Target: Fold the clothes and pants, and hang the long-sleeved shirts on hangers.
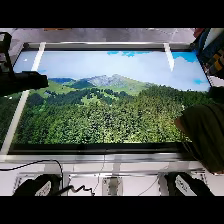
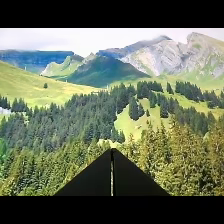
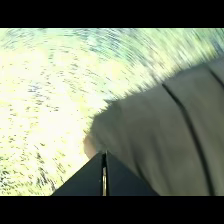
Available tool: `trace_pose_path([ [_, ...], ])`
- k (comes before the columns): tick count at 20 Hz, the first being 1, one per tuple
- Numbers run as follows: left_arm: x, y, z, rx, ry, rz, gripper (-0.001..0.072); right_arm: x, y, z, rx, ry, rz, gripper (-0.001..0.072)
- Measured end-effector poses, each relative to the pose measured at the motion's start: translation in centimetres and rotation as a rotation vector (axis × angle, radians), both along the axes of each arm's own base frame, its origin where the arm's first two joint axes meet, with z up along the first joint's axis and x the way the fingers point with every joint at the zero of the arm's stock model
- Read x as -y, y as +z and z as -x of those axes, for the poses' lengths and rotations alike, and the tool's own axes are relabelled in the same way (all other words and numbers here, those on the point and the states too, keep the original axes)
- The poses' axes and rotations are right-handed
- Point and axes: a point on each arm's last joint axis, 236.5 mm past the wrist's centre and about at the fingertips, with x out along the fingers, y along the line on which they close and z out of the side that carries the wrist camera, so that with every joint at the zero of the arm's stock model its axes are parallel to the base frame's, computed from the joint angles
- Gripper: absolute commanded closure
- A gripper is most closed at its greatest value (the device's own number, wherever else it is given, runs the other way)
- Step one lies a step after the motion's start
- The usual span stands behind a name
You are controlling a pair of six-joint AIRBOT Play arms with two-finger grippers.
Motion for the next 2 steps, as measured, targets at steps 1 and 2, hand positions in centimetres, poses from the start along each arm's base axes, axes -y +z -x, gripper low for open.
trace_pose_path([
  [1,0.0,0.0,0.0,0.0,0.0,0.0,0.0685,-1.4,0.0,-1.1,0.012,0.056,0.025,0.0682],
  [2,0.0,0.0,0.0,0.0,0.0,0.0,0.0685,-2.6,0.1,-1.9,0.026,0.101,0.047,0.0681],
])
